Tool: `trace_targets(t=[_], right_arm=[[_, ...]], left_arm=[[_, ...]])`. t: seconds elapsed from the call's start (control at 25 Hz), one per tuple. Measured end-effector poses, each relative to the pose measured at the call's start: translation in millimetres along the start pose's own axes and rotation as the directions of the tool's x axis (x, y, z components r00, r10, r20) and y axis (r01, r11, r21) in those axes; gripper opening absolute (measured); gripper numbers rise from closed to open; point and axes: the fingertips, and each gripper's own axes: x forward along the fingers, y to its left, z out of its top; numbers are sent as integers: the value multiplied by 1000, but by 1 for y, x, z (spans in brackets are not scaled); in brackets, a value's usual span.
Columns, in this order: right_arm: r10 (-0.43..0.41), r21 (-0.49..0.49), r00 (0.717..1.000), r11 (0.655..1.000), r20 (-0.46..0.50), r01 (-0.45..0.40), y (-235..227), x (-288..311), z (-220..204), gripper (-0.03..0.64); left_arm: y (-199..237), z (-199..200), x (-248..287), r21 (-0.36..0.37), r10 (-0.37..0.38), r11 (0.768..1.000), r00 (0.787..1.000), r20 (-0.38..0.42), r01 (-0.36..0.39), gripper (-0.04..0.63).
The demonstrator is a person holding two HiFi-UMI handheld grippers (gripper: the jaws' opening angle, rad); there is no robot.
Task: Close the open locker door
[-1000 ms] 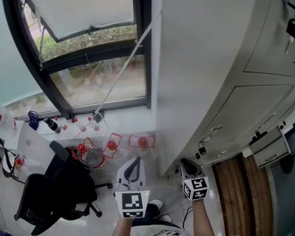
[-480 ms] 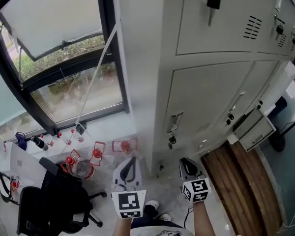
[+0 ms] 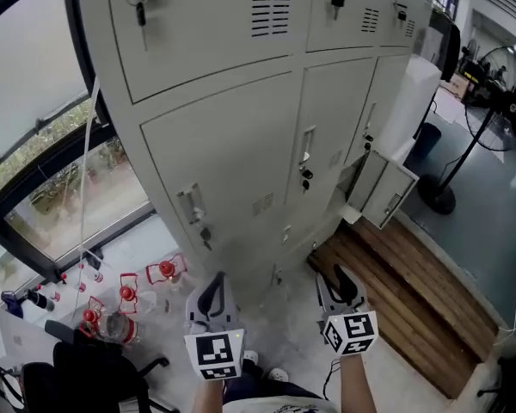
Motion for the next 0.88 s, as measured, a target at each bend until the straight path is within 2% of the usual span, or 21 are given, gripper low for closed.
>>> trace_targets(t=[0.16,0.4,0.6,0.88], right_arm=[[-103,21,994,994,25,103,-49,-44,4,204],[-230,41,973,973,30,229,-104,-102,2,227],[-335,61,942,941,33,333,-144,-133,-1,229],[-432,62,902,901,19,430,-199,-142,-8,229]], left_arm=[[-54,11,10,22,-86,996,996,22,85,3],[-125,24,22,51,-209,977,977,37,207,3],[-176,34,41,73,-311,949,949,47,307,3],[-233,42,88,83,-415,908,908,54,410,3]])
